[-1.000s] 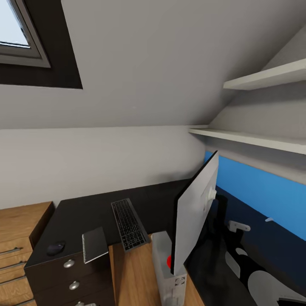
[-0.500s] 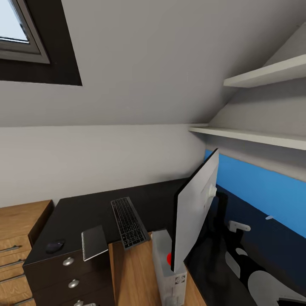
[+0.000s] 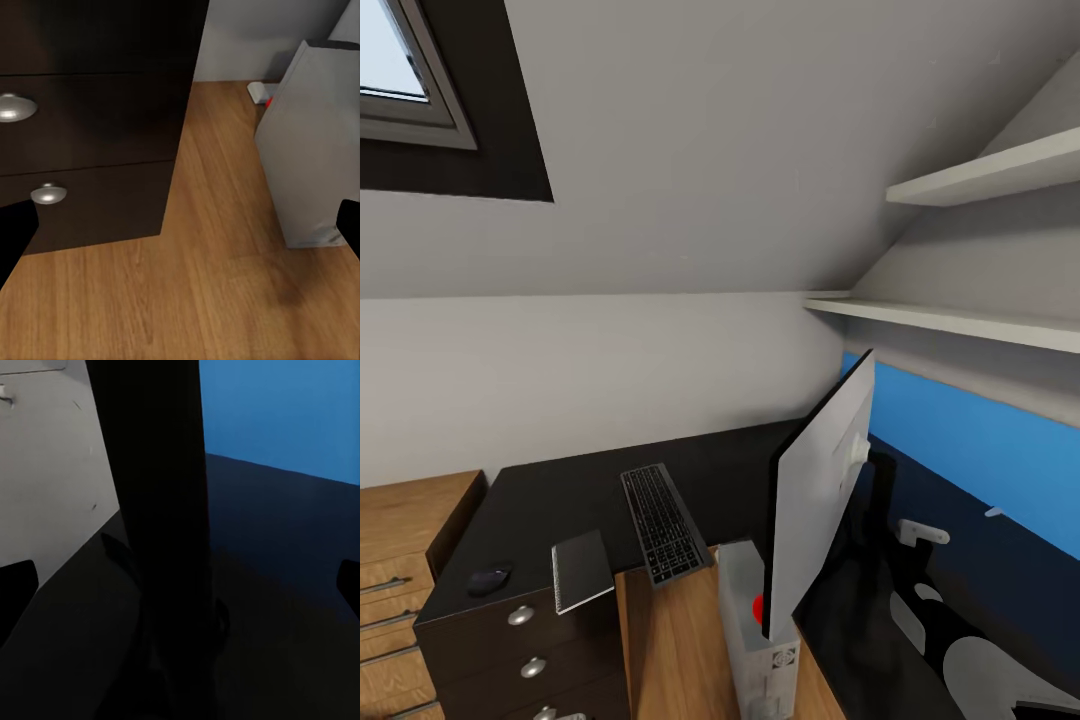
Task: In the bedroom, organize the workspace by keeping the computer under the desk, ensuring the monitor is on the desk, placing the keyboard on the desk next to the monitor, placing the mouse on the desk next to the keyboard, moving the folder from the swivel chair onto the desk next to the mouse, stacking the notebook on top of the folder with the pen on top of the notebook, and positioning the swivel chair next to the desk.
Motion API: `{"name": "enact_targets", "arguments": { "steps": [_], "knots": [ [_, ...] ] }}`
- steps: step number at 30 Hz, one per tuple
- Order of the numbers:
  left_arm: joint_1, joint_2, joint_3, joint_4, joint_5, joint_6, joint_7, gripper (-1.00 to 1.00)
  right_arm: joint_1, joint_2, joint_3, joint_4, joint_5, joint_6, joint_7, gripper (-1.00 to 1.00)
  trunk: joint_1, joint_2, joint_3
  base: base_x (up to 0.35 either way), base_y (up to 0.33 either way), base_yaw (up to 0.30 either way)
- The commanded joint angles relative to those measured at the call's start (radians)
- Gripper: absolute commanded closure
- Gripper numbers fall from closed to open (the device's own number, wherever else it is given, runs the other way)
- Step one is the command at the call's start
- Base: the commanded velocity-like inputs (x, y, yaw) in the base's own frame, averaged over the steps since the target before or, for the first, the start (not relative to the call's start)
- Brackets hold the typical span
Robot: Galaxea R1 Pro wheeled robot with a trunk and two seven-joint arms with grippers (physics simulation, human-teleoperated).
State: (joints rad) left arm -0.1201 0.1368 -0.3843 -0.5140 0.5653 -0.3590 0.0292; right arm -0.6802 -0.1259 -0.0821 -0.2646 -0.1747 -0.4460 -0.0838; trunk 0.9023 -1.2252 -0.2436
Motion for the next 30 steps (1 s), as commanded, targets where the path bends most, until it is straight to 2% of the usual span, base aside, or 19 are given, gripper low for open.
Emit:
{"name": "enact_targets", "arguments": {
  "steps": [1,18,24,30],
  "knots": [
    [-0.001,0.001,-0.008,0.0,0.01,-0.005,0.003,-1.0,-0.001,0.0,-0.001,0.001,-0.005,-0.003,0.002,-1.0,0.0,-0.001,-0.001,0.0,0.0,0.0],
    [-0.001,0.001,-0.008,0.0,0.01,-0.005,0.003,-1.0,-0.001,0.0,-0.002,0.0,-0.005,0.005,-0.003,-1.0,0.0,-0.001,-0.001,0.0,0.0,0.0],
    [-0.001,0.001,-0.008,0.0,0.01,-0.005,0.003,-1.0,-0.003,-0.005,-0.002,-0.003,-0.004,0.032,-0.048,-1.0,0.0,-0.001,-0.001,0.0,0.0,0.0],
    [-0.001,0.001,-0.008,0.0,0.01,-0.006,0.003,-1.0,-0.005,-0.012,-0.002,-0.005,-0.002,0.061,-0.063,-1.0,0.0,-0.001,-0.001,0.0,0.0,0.0]
  ]
}}
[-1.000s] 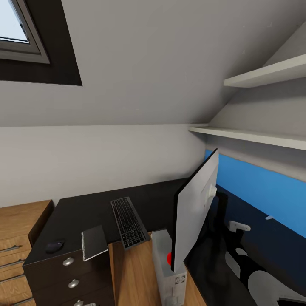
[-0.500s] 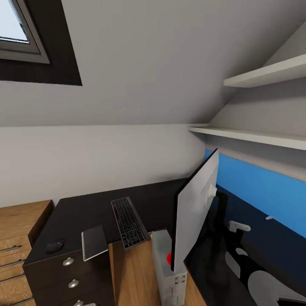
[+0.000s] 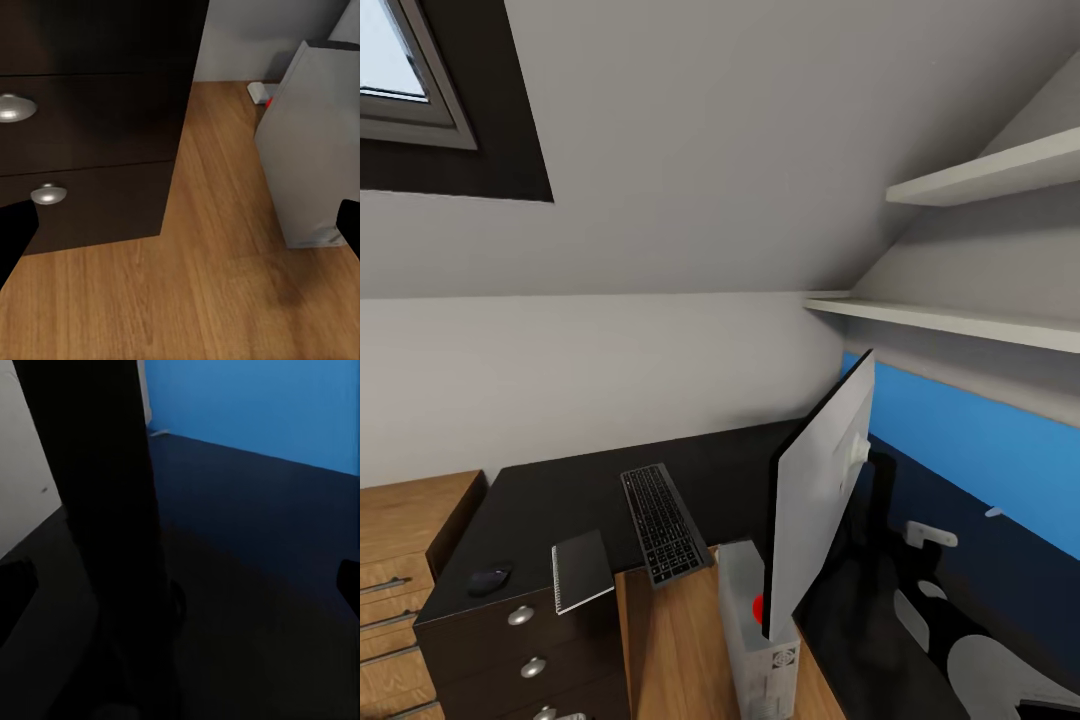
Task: In the bedroom, organize the workspace by keeping the computer under the desk, ensuring the monitor is on the desk, placing the keyboard on the desk next to the monitor, placing the mouse on the desk next to the keyboard, moving the folder from the swivel chair onto the desk next to the mouse, stacking the notebook on top of the folder with the pen on top of the notebook, and positioning the swivel chair next to the desk.
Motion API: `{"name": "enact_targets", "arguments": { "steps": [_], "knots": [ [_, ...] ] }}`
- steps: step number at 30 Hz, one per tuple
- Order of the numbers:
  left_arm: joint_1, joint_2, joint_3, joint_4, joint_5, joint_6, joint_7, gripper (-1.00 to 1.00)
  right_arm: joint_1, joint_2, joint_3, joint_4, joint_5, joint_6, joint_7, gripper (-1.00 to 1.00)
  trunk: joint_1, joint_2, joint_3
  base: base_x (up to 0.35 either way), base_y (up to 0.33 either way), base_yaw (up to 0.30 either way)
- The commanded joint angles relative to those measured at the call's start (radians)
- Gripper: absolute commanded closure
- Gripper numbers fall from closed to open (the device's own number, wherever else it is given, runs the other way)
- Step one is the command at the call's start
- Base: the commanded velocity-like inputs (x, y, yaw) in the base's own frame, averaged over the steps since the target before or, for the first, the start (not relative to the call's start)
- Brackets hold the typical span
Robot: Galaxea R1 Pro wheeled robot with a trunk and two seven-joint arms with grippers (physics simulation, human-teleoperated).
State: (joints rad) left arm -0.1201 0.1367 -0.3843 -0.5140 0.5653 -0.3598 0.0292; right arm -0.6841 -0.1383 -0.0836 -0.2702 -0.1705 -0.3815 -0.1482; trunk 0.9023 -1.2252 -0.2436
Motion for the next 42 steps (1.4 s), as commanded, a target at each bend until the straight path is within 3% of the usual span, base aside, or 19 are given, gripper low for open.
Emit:
{"name": "enact_targets", "arguments": {
  "steps": [1,22,42],
  "knots": [
    [-0.001,0.001,-0.008,0.0,0.01,-0.005,0.003,-1.0,-0.001,0.0,0.0,0.001,-0.006,0.0,0.001,-1.0,0.0,-0.001,-0.001,0.0,0.0,0.0],
    [-0.001,0.001,-0.008,0.0,0.009,-0.005,0.003,-1.0,-0.002,0.002,0.003,0.054,-0.007,0.017,-0.005,-1.0,0.0,-0.001,-0.001,0.001,0.0,0.0],
    [-0.001,0.001,-0.008,0.0,0.01,-0.005,0.003,-1.0,-0.002,0.002,0.004,0.056,-0.006,-0.012,-0.004,-1.0,0.0,-0.001,-0.001,0.137,0.0,0.0]
  ]
}}
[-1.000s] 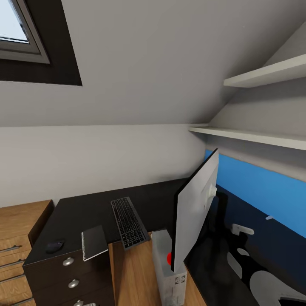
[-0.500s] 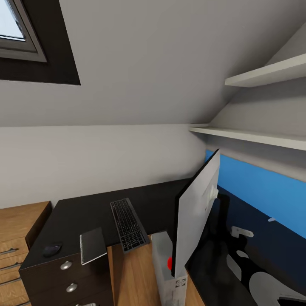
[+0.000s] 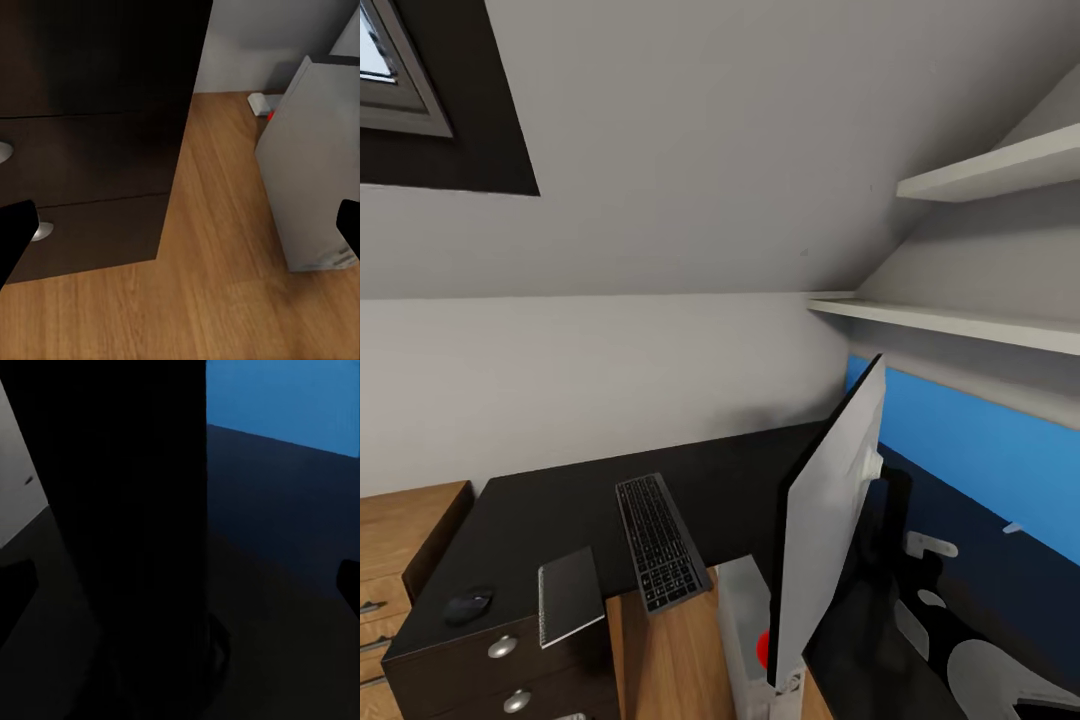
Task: In the bedroom, organize the workspace by keeping the computer under the desk, ensuring the monitor is on the desk, placing the keyboard on the desk next to the monitor, placing the mouse on the desk next to the keyboard, moving the folder from the swivel chair onto the desk next to the mouse, stacking the notebook on top of the folder with the pen on top of the notebook, and positioning the swivel chair next to the desk.
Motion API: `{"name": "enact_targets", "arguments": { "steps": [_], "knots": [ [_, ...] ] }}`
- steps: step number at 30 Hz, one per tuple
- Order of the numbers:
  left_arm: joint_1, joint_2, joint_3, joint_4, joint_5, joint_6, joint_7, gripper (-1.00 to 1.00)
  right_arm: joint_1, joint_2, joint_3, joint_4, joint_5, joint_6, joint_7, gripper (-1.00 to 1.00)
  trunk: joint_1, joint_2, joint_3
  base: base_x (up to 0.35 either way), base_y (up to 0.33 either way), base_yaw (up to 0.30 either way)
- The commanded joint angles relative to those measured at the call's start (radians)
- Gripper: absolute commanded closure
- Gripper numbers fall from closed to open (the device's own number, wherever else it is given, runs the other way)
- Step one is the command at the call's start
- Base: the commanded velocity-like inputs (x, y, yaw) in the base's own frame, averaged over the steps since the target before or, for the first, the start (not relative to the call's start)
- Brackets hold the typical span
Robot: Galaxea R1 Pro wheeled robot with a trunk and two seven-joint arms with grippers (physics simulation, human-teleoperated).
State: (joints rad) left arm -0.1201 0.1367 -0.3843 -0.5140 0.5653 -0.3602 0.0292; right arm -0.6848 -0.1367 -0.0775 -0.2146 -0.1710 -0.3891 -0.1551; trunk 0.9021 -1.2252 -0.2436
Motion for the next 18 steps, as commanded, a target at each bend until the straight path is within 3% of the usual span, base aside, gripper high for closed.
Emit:
{"name": "enact_targets", "arguments": {
  "steps": [1,9,18],
  "knots": [
    [-0.001,0.001,-0.008,0.0,0.01,-0.005,0.003,-1.0,-0.001,0.0,-0.002,0.001,-0.005,-0.005,0.002,-1.0,0.0,-0.001,-0.001,0.082,0.0,0.0],
    [-0.001,0.0,-0.008,0.0,0.01,-0.005,0.003,-1.0,-0.001,-0.003,-0.002,0.001,-0.005,-0.01,0.002,-1.0,0.0,-0.001,-0.001,0.157,0.0,0.0],
    [-0.001,0.0,-0.008,0.001,0.01,-0.005,0.003,-1.0,-0.001,-0.003,-0.002,0.001,-0.006,-0.012,0.002,-1.0,0.0,-0.001,-0.001,0.034,0.0,0.0]
  ]
}}
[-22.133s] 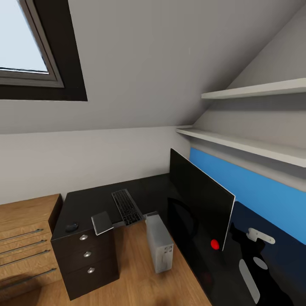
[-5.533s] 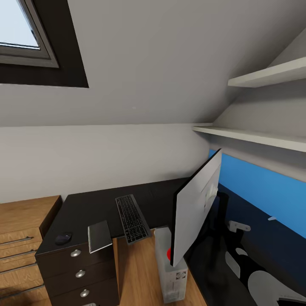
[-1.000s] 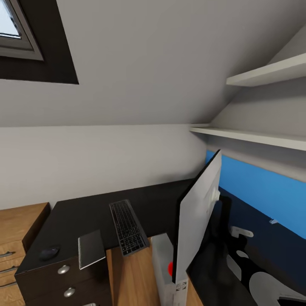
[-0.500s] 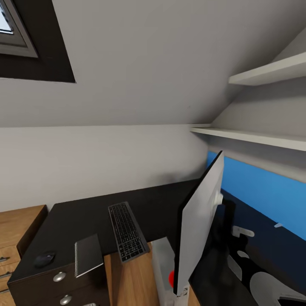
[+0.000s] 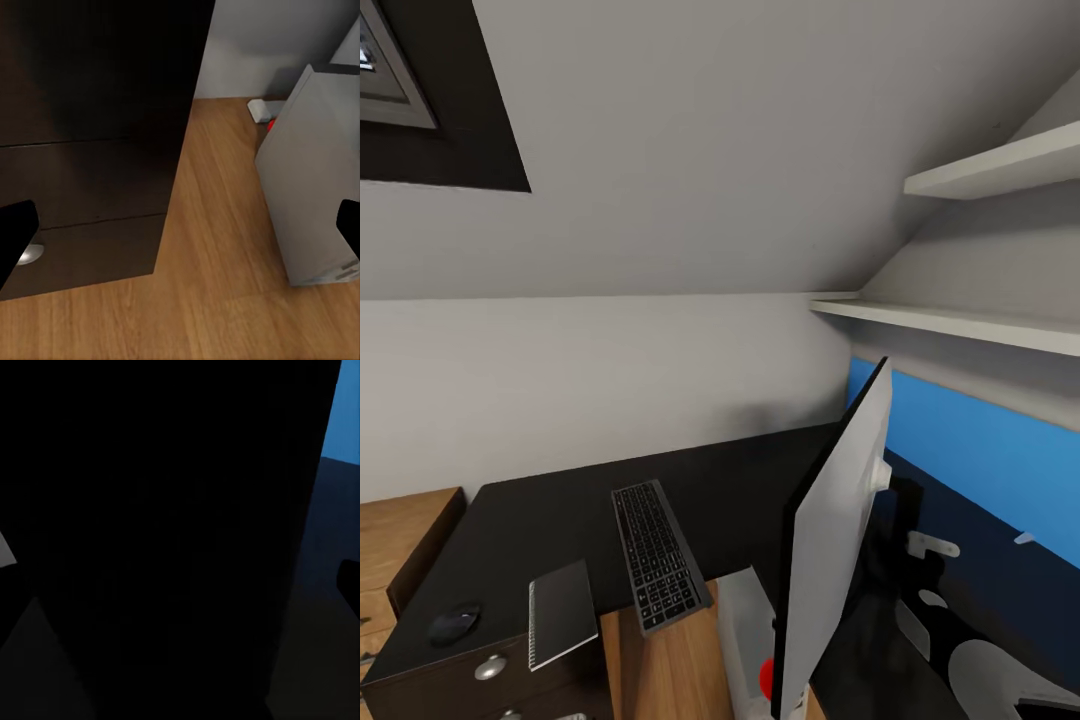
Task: In the bedroom, organize the workspace by keeping the computer under the desk, ensuring the monitor is on the desk, placing the keyboard on the desk next to the monitor, placing the mouse on the desk next to the keyboard, moving the folder from the swivel chair onto the desk next to the mouse, stacking the notebook on top of the folder with the pen on top of the notebook, and positioning the swivel chair next to the desk.
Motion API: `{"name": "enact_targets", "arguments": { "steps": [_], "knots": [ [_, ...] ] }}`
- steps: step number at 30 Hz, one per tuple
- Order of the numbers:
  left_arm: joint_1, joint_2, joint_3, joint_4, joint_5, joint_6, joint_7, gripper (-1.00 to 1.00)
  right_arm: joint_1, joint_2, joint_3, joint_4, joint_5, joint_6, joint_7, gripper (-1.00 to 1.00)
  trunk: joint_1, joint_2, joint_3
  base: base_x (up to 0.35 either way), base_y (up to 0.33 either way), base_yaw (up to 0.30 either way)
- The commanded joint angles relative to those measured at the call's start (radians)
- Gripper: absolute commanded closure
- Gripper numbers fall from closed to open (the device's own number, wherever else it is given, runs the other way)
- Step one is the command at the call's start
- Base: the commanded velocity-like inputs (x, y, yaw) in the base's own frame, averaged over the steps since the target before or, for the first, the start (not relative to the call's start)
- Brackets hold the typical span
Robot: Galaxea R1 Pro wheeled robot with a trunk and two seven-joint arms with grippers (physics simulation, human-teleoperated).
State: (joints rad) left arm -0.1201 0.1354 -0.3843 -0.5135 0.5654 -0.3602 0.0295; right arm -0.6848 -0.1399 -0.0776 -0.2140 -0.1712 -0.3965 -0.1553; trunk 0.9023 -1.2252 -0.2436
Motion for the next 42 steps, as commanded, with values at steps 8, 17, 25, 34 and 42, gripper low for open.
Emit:
{"name": "enact_targets", "arguments": {
  "steps": [8,17,25,34,42],
  "knots": [
    [-0.001,0.001,-0.008,0.0,0.01,-0.005,0.003,-1.0,-0.001,0.0,-0.002,0.001,-0.005,-0.005,0.002,-1.0,0.0,-0.001,-0.001,0.003,0.0,0.0],
    [-0.001,0.002,-0.008,0.0,0.01,-0.005,0.003,-1.0,-0.001,-0.001,-0.003,0.001,-0.007,-0.016,0.002,1.0,0.0,-0.001,-0.001,0.0,0.0,0.0],
    [-0.001,0.001,-0.008,0.0,0.01,-0.005,0.003,-1.0,-0.001,0.0,-0.004,0.001,-0.007,-0.02,0.002,1.0,0.0,-0.001,-0.001,0.0,0.0,0.0],
    [-0.001,0.001,-0.008,0.0,0.01,-0.005,0.003,-1.0,-0.001,0.0,-0.004,0.002,-0.007,-0.021,0.003,1.0,0.0,-0.001,-0.001,-0.007,0.0,0.0],
    [-0.001,0.001,-0.008,0.0,0.01,-0.005,0.003,-1.0,-0.001,0.0,-0.004,0.004,-0.005,-0.021,0.003,1.0,0.0,-0.001,-0.001,-0.22,0.0,0.0]
  ]
}}
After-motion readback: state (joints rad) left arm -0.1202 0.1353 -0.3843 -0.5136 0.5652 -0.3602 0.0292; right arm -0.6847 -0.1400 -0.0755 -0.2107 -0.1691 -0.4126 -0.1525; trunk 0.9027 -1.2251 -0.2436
